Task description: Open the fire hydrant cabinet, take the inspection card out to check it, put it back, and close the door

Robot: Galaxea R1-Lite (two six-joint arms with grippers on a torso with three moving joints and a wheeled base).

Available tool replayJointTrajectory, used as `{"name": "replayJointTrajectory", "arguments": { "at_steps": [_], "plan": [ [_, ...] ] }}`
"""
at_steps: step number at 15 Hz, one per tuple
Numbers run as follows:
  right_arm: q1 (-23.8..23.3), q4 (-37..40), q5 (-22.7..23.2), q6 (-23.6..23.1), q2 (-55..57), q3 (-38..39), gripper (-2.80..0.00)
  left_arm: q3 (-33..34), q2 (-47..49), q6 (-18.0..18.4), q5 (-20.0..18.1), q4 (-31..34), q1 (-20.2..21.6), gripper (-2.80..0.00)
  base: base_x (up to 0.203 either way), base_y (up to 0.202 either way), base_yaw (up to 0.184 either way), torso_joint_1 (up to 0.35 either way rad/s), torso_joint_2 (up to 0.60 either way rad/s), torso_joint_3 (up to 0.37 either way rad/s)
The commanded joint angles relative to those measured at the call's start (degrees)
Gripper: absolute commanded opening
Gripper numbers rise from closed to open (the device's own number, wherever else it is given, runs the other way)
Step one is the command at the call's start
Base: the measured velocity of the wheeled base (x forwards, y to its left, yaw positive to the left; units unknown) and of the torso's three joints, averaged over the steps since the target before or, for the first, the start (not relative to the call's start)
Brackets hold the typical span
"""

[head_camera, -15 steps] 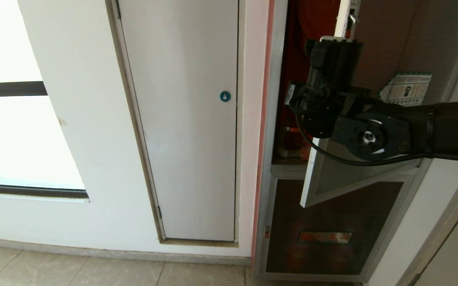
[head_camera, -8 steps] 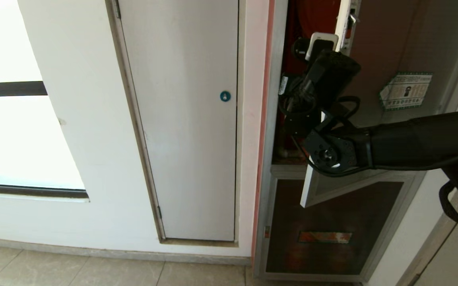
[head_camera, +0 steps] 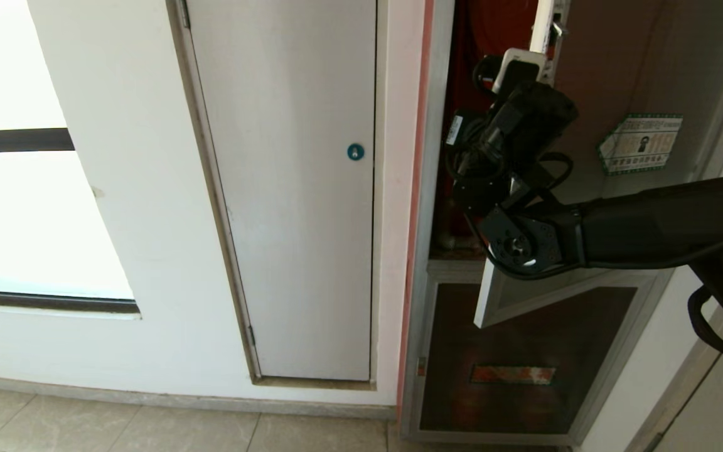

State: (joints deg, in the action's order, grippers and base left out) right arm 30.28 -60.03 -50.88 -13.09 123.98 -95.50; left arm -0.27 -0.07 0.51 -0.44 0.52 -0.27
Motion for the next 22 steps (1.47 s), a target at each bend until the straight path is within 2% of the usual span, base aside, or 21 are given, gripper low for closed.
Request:
{"name": "replayJointTrajectory", "arguments": {
  "at_steps": [1,15,22],
  "plan": [
    [-0.1,-0.4,-0.3,0.0,-0.8,0.4,-2.8,0.0,0.1,0.0,0.0,0.0,0.0,-2.8,0.0,0.0,0.0,0.0,0.0,0.0],
    [-2.2,0.5,-0.2,-0.8,-3.1,2.5,-2.8,0.0,0.1,0.0,0.0,0.0,0.0,-2.8,0.0,0.0,0.0,0.0,0.0,0.0],
    [-2.2,2.7,3.4,-1.2,-2.6,2.4,-2.8,0.0,0.1,0.0,0.0,0.0,0.0,-2.8,0.0,0.0,0.0,0.0,0.0,0.0]
  ]
}}
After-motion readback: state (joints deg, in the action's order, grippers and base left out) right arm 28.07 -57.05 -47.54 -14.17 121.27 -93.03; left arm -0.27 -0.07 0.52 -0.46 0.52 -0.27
